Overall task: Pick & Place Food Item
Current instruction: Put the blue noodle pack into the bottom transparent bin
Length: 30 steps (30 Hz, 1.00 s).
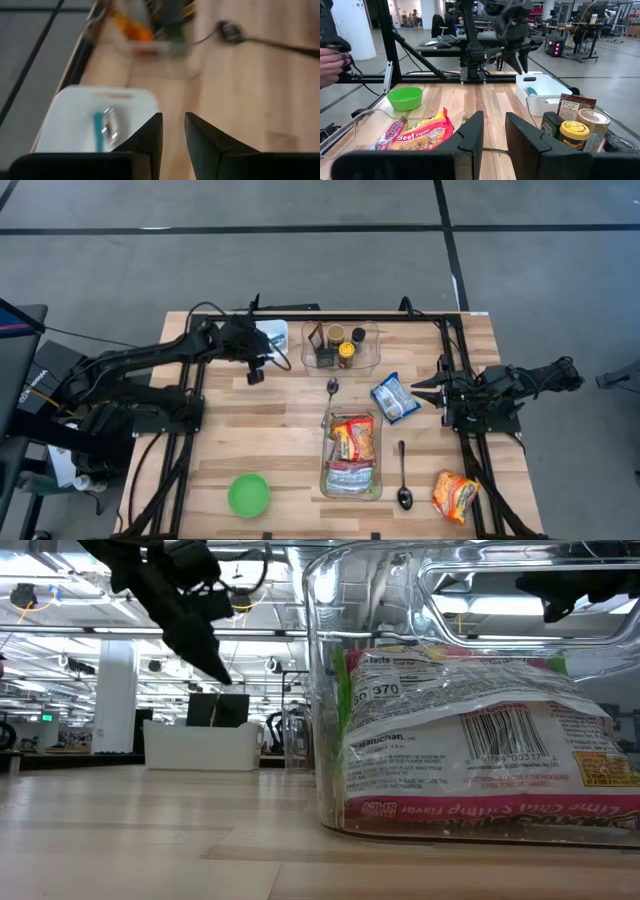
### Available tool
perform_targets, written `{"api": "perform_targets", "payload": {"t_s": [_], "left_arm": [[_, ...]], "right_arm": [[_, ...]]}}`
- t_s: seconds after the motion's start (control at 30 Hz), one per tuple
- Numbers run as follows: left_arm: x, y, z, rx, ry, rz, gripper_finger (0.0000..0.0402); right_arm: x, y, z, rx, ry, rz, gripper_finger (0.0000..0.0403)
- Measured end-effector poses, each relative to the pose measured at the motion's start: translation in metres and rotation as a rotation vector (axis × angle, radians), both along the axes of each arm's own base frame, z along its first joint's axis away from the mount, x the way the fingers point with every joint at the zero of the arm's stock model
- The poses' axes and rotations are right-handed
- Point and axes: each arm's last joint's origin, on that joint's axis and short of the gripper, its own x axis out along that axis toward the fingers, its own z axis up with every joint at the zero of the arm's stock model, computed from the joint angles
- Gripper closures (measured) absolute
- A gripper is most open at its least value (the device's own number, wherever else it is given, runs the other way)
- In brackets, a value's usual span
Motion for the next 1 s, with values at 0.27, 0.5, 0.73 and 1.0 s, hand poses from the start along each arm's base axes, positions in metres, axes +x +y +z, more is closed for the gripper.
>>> {"api": "perform_targets", "payload": {"t_s": [0.27,0.5,0.73,1.0], "left_arm": [[0.003,-0.028,0.014,-0.055,-0.1,-0.199,0.0325],[0.006,-0.048,0.017,-0.058,-0.114,-0.297,0.0325],[0.013,-0.062,0.02,-0.044,-0.154,-0.368,0.0325],[0.015,-0.062,0.024,-0.027,-0.194,-0.372,0.0325]], "right_arm": [[0.0,0.0,0.0,0.0,0.0,0.001,0.0328],[0.0,0.0,0.0,0.0,0.0,0.0,0.0328],[0.0,0.0,0.0,0.0,0.0,0.0,0.0328],[0.0,0.0,0.0,0.0,0.0,0.0,0.0328]]}}
